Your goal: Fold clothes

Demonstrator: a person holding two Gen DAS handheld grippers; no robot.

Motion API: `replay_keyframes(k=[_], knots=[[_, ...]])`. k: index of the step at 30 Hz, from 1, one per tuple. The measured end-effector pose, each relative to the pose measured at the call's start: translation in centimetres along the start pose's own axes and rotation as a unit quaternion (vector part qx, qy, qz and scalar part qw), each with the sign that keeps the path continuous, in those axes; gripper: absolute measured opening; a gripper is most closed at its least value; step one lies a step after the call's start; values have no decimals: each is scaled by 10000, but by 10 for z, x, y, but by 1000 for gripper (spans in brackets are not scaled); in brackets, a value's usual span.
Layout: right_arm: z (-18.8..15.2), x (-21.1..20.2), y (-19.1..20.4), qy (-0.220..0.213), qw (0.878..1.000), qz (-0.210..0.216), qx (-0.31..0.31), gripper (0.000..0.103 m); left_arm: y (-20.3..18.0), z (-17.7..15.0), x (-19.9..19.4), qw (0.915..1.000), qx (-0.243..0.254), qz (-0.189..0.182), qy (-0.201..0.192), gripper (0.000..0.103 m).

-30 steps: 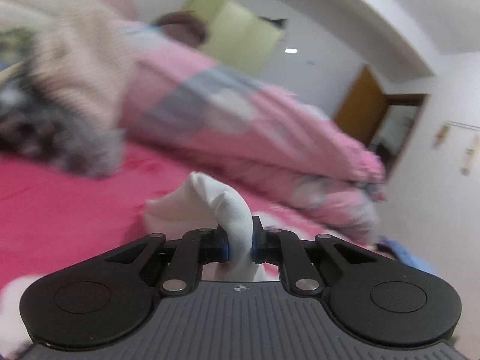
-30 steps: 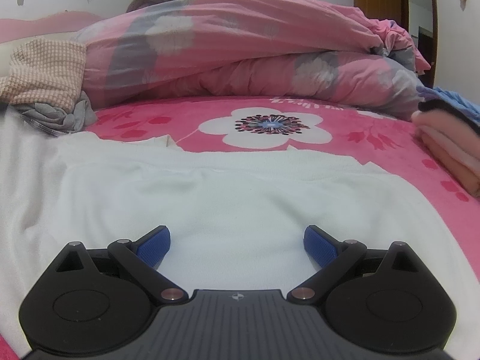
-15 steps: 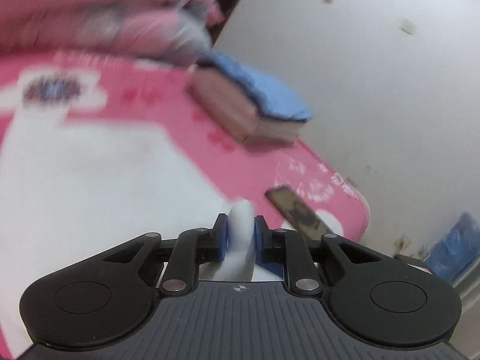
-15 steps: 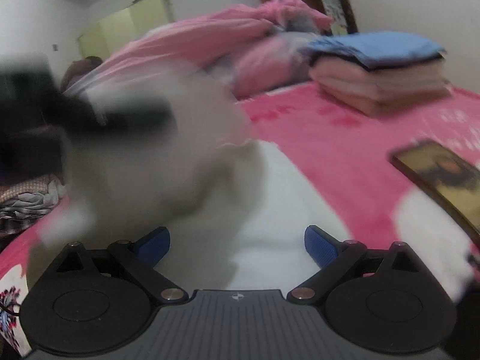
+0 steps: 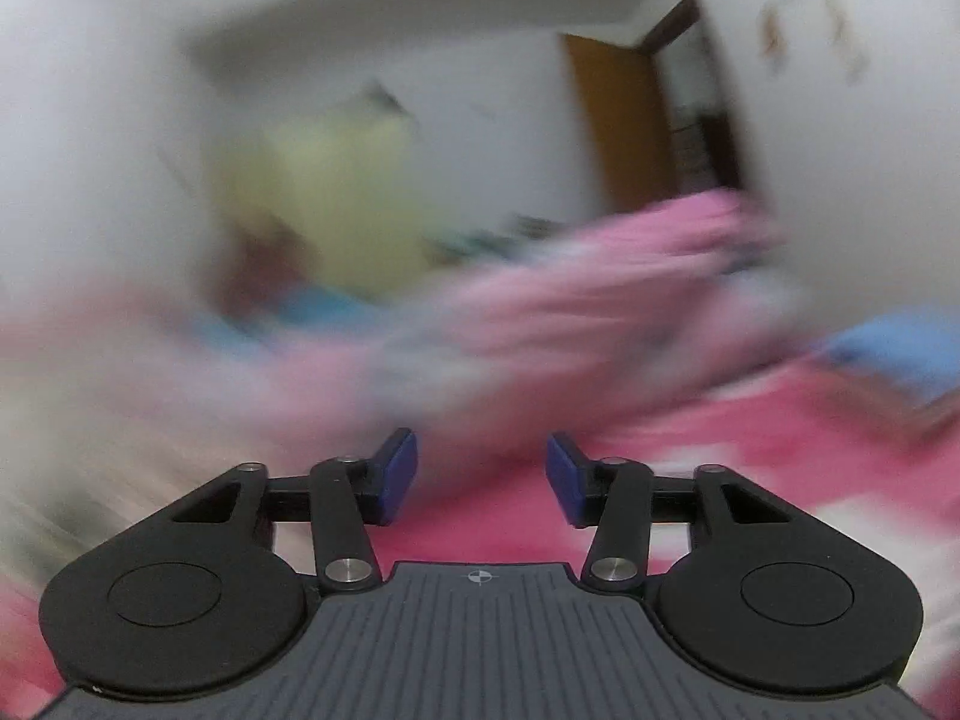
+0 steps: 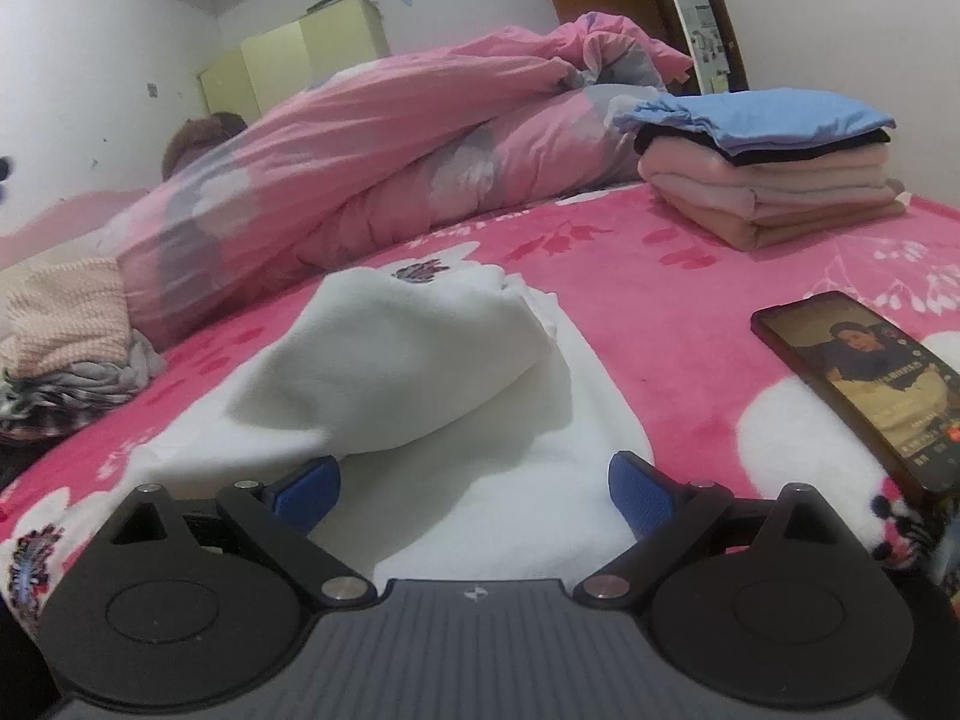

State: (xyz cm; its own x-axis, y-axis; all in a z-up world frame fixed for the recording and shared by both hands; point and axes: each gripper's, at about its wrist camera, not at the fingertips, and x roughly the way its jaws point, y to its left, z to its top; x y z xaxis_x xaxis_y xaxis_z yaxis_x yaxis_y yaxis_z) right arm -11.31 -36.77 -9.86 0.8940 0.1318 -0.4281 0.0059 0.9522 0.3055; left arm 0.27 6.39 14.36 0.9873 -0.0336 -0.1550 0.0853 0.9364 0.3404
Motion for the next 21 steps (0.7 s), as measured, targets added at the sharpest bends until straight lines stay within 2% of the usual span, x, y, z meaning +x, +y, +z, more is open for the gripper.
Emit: replay_keyframes(k=[2,3,6,10,13,15,17,19,21], knots=[[1,-5,-4,-1,9999,77,138,98,2,-6,0,9957,590,673,233,61],[2,-7,-6,2,9997,112,231,98,0,-15,1,9949,629,690,370,61],[6,-12,-14,39,9980,204,601,98,-43,-49,-4,9967,598,-107,544,61],[13,-22,-23,115,9930,308,1133,98,-100,-95,-11,9886,550,-1169,769,61],[21,-33,-28,137,9887,378,1442,97,-144,-130,-17,9749,511,-1957,932,61],[29,-37,-27,91,9884,351,1475,97,-173,-152,-20,9621,482,-2475,1038,61],[38,-38,-16,-3,9918,293,1241,96,-201,-175,-24,9465,452,-2986,1140,61],[48,-38,-4,-97,9946,235,1007,91,-214,-181,-28,9471,758,-2946,1026,61],[56,-36,14,-208,9984,154,501,88,-217,-185,-27,9456,864,-2972,1000,60]])
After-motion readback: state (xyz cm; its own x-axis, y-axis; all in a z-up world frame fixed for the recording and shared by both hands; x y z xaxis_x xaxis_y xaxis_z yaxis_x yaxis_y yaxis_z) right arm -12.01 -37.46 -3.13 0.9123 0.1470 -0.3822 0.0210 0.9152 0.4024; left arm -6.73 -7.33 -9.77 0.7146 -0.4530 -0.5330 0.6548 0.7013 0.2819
